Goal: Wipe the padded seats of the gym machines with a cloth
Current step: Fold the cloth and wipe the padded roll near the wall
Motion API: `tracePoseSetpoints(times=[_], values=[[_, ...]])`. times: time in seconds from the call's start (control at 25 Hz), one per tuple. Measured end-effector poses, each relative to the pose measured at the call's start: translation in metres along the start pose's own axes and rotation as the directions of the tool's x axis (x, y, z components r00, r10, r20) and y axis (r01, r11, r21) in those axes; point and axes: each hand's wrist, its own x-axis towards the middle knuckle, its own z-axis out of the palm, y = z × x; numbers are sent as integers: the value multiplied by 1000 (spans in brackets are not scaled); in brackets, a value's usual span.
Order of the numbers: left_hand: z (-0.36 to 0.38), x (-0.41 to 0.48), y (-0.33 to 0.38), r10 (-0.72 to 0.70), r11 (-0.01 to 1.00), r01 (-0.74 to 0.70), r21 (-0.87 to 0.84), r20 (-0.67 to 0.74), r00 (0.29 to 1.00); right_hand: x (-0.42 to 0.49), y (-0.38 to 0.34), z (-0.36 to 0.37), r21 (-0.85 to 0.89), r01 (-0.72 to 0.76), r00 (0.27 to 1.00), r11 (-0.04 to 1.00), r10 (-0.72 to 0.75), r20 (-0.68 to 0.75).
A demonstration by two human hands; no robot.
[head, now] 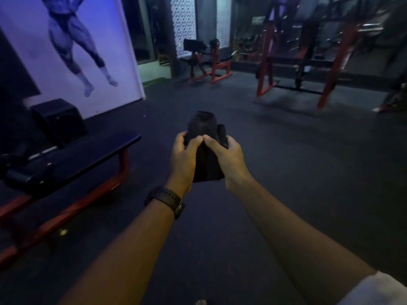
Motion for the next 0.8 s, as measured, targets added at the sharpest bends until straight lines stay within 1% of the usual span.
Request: tracePoseSetpoints(times=[0.08, 0.12, 0.32, 0.4, 0.52, 0.6, 0.68, 0.8], values=[[21, 62, -6, 33, 999, -32, -38, 31, 999, 59, -1, 1, -17, 99, 993, 995, -100, -64], [29, 93, -7, 48, 998, -45, -47, 50, 998, 88, -3, 2, -26, 126, 988, 992, -128, -86], [66, 254, -3, 99, 995, -94, -37, 185, 978, 228, -24, 17, -71, 202, 964, 977, -211, -163], [87, 310, -3, 95, 995, -85, -57, 219, 971, 280, -32, 13, -100, 222, 952, 970, -238, -192], [137, 385, -13, 92, 994, -69, -87, 296, 951, 361, -38, -10, -117, 268, 921, 956, -290, -261], [175, 429, -23, 61, 994, -25, -103, 363, 930, 413, -38, -34, -122, 312, 886, 942, -335, -319], [221, 478, -34, 57, 994, -13, -105, 431, 900, 472, -41, -64, -142, 358, 850, 923, -385, -361], [289, 548, -47, 87, 992, -37, -119, 451, 888, 563, -50, -107, -151, 377, 831, 914, -405, -380]])
